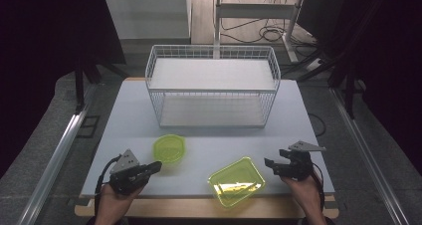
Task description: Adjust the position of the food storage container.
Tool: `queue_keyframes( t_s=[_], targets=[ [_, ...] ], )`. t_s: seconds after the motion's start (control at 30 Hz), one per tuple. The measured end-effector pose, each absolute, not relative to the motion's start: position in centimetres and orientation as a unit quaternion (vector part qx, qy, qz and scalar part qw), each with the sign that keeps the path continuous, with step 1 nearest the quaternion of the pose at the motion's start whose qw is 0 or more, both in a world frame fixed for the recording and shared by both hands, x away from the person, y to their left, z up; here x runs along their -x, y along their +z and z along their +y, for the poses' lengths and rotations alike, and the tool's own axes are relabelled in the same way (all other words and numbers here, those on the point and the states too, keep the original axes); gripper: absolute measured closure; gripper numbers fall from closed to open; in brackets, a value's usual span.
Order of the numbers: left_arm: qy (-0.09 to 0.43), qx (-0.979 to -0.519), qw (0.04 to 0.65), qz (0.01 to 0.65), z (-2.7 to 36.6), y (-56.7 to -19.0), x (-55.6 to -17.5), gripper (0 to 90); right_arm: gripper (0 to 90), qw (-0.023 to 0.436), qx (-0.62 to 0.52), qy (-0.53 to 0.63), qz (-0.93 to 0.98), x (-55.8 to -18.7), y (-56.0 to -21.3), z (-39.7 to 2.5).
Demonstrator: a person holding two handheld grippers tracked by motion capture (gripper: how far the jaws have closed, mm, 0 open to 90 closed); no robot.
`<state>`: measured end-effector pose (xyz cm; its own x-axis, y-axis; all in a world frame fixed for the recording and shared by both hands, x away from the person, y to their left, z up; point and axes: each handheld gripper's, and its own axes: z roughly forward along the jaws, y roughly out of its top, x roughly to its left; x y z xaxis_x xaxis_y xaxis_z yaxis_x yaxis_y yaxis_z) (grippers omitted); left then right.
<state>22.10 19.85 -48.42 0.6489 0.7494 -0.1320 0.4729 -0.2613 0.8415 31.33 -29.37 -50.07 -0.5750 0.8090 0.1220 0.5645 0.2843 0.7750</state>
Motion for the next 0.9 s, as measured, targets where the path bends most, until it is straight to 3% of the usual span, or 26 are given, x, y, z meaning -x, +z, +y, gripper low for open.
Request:
queue_keyframes(
  t_s=[0.57,0.9],
  targets=[
    [0.142,-0.797,0.455,0.372,16.1,-48.4,-24.0,90.0,27.6,0.148,-0.433,0.411,0.789,-31.3,-50.0,-29.2],
    [0.144,-0.815,0.425,0.368,12.7,-48.3,-27.0,90.0,27.8,0.148,-0.434,0.409,0.789,-31.2,-50.0,-29.3]
  ],
)
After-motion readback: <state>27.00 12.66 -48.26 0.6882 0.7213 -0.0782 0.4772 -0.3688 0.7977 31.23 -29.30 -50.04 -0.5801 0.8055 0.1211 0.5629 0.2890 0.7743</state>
